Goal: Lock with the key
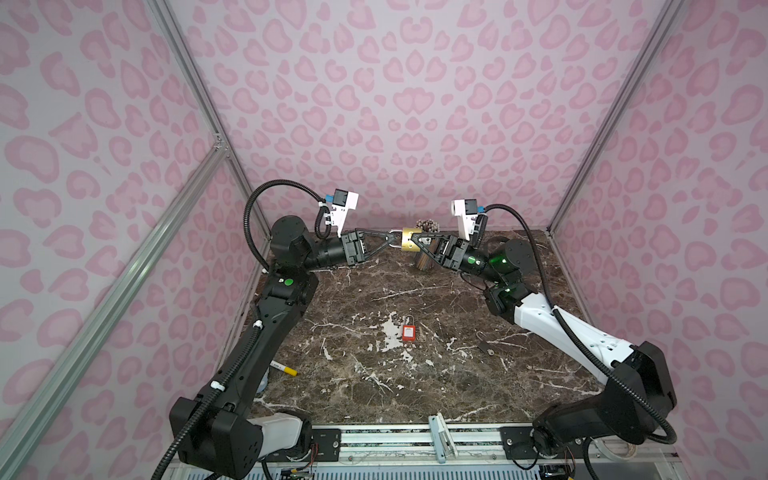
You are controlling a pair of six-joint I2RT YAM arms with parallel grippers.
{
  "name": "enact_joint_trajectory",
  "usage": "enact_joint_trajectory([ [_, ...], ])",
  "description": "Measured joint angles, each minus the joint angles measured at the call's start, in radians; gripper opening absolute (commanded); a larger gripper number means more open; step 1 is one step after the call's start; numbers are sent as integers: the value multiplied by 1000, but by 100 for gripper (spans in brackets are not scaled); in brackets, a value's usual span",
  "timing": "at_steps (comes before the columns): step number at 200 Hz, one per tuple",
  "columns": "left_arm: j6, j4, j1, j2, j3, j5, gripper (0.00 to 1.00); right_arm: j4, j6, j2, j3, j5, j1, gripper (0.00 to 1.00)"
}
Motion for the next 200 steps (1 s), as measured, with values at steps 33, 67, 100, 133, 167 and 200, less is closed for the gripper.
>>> enact_joint_trajectory([
  [33, 9, -22, 3, 3, -15, 4, 16, -11, 1, 9, -4, -18, 0, 0],
  [67, 16, -10, 8, 4, -42, -7, 42, 3, 31, 27, -37, -10, -8, 0],
  [100, 21, 3, 8, 4, -62, -25, 42, 66, 74, 47, -60, 21, -14, 0],
  [133, 27, 7, 7, 2, -87, -30, 43, 119, 110, 66, -60, 46, -14, 0],
  [167, 26, 11, 0, 8, -97, -32, 37, 145, 124, 66, -63, 60, -4, 0],
  [200, 26, 14, -6, 21, -96, -33, 34, 145, 123, 66, -77, 59, 7, 0],
])
